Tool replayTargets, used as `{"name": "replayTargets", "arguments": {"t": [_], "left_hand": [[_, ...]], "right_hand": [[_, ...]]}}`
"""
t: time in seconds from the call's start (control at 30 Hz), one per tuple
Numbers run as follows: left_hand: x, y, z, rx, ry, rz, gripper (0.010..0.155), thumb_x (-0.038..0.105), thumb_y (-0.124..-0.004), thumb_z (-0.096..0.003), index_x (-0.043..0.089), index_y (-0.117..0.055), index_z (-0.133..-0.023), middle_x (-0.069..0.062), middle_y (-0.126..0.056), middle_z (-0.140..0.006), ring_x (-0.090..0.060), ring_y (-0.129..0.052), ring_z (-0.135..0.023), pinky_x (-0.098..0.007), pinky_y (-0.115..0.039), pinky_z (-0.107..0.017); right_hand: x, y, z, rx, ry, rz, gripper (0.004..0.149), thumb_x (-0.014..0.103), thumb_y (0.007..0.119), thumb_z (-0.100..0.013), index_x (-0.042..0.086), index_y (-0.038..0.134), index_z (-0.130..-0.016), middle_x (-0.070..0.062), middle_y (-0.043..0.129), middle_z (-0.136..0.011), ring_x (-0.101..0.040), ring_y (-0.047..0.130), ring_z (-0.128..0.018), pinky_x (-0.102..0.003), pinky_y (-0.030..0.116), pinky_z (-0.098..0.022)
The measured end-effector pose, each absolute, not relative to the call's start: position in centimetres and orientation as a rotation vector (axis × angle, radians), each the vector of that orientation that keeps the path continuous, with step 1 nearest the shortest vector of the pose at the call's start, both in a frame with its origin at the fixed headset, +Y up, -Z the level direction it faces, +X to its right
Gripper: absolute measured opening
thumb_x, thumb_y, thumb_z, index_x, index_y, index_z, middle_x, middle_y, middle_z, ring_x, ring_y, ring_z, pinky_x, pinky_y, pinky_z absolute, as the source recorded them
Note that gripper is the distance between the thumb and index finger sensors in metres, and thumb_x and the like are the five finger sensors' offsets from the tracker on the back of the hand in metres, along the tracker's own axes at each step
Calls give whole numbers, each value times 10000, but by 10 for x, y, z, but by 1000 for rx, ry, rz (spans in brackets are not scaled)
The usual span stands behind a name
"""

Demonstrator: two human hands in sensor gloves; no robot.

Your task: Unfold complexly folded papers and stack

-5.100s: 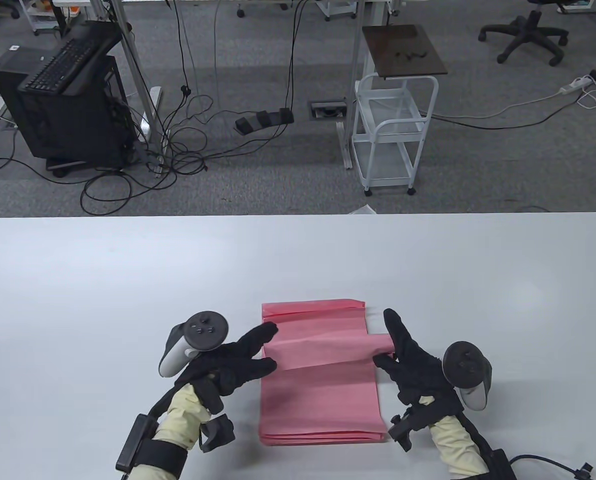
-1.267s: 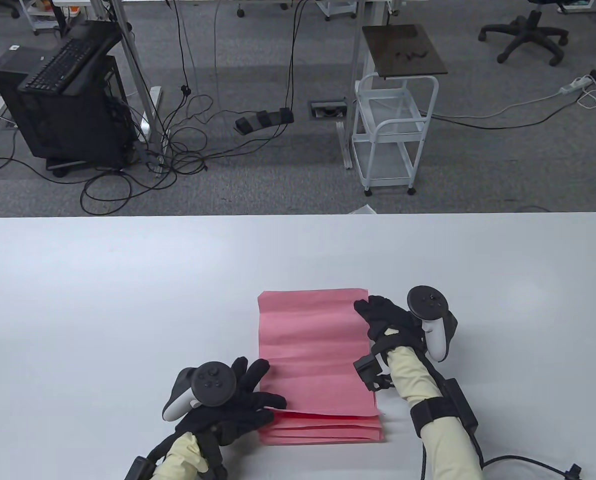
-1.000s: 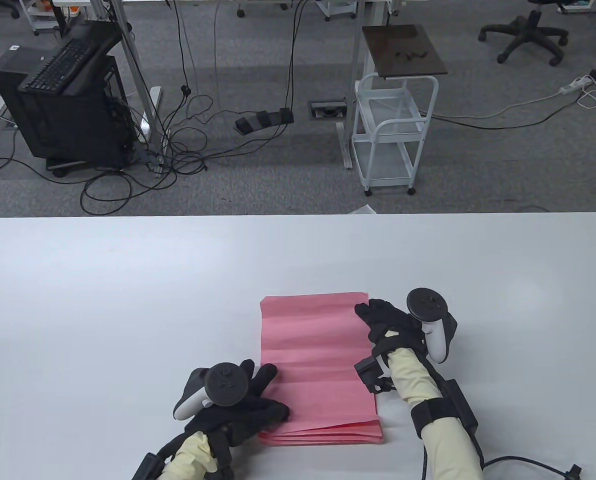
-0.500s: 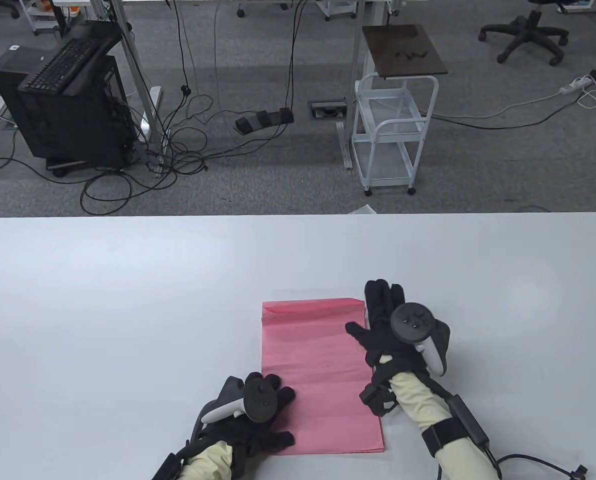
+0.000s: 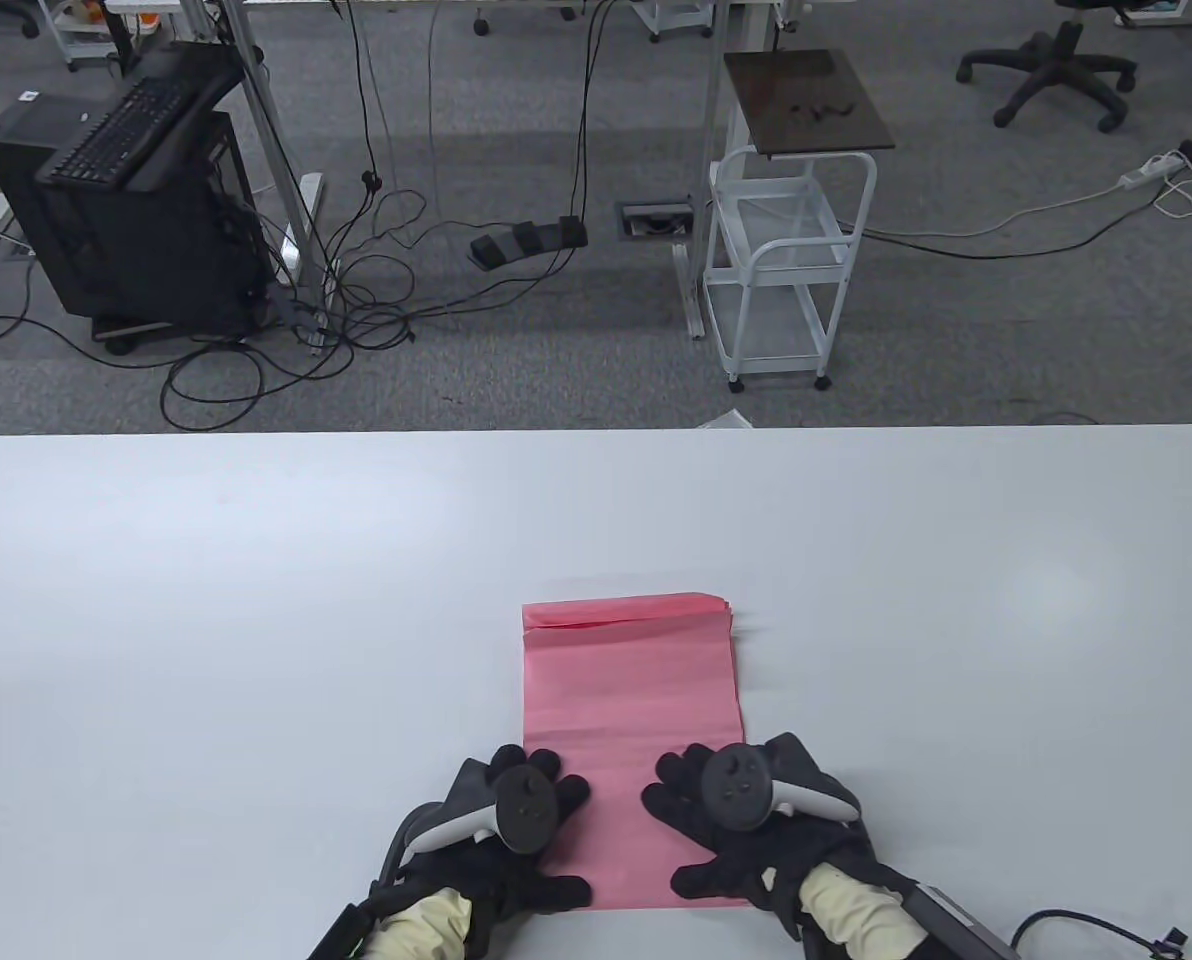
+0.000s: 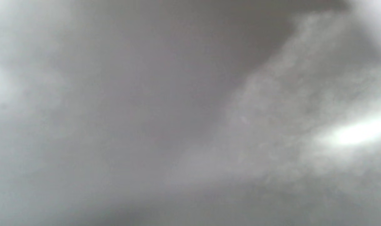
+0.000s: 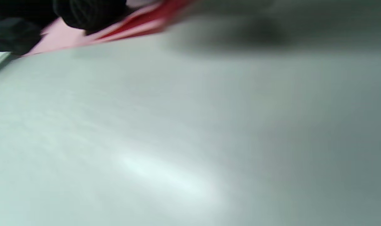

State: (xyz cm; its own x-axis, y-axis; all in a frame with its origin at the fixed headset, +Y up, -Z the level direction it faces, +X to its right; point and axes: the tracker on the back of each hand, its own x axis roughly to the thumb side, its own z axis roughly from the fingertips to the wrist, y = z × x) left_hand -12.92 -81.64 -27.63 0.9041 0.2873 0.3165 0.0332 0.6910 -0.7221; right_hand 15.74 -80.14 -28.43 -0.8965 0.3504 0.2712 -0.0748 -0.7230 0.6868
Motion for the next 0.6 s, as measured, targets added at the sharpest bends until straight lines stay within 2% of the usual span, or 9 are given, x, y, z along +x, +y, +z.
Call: {"name": "replayTargets", "arguments": {"t": [0.1, 0.2, 0.27, 0.3, 0.37, 0.5, 0.6], "left_hand": [[-129, -817, -277, -802, -431, 149, 942, 745, -550, -433, 453, 171, -965, 144, 366, -967, -242, 364, -897, -497, 205, -594], [-129, -817, -277, -801, -431, 147, 943, 743, -551, -432, 449, 170, -964, 139, 365, -966, -244, 364, -895, -499, 203, -594], [-129, -817, -276, -802, -431, 142, 944, 744, -546, -431, 446, 177, -961, 136, 371, -962, -248, 368, -893, -502, 206, -594], [-129, -817, -276, -802, -431, 141, 945, 745, -543, -431, 445, 181, -960, 136, 374, -960, -249, 371, -892, -503, 207, -594], [-128, -817, -276, -803, -433, 142, 946, 743, -543, -432, 443, 182, -959, 134, 375, -959, -251, 373, -890, -504, 209, -592], [-128, -817, -276, -804, -435, 142, 945, 742, -542, -430, 442, 182, -958, 134, 376, -958, -250, 375, -888, -504, 210, -591], [-128, -816, -276, -805, -435, 141, 945, 740, -543, -428, 442, 182, -956, 136, 376, -956, -247, 376, -887, -504, 210, -590]], "right_hand": [[182, -802, -279, 472, 1031, 2626, 697, 563, 645, -483, 555, 194, -1014, 353, -17, -1087, 49, -107, -1003, -446, -142, -674], [179, -800, -278, 477, 1024, 2641, 697, 545, 646, -487, 537, 194, -1017, 330, -14, -1091, 20, -106, -1007, -446, -134, -676], [167, -788, -275, 539, 929, 2692, 708, 487, 686, -502, 431, 256, -1061, 184, 51, -1147, -65, -111, -1012, -458, -115, -677], [161, -784, -274, 588, 860, 2720, 706, 480, 685, -505, 369, 299, -1086, 185, 54, -1149, -60, -119, -1008, -460, -115, -677], [142, -780, -275, 689, 787, 2713, 724, 501, 685, -496, 408, 261, -1076, 188, 51, -1146, -53, -114, -1011, -465, -115, -679], [103, -791, -293, 730, 936, 2581, 713, 475, 691, -498, 426, 258, -1063, 195, 49, -1140, -55, -102, -1014, -458, -128, -673], [96, -795, -310, 739, 953, 2609, 691, 458, 705, -490, 417, 317, -1061, 184, 111, -1151, -63, -40, -1038, -460, -117, -680]]}}
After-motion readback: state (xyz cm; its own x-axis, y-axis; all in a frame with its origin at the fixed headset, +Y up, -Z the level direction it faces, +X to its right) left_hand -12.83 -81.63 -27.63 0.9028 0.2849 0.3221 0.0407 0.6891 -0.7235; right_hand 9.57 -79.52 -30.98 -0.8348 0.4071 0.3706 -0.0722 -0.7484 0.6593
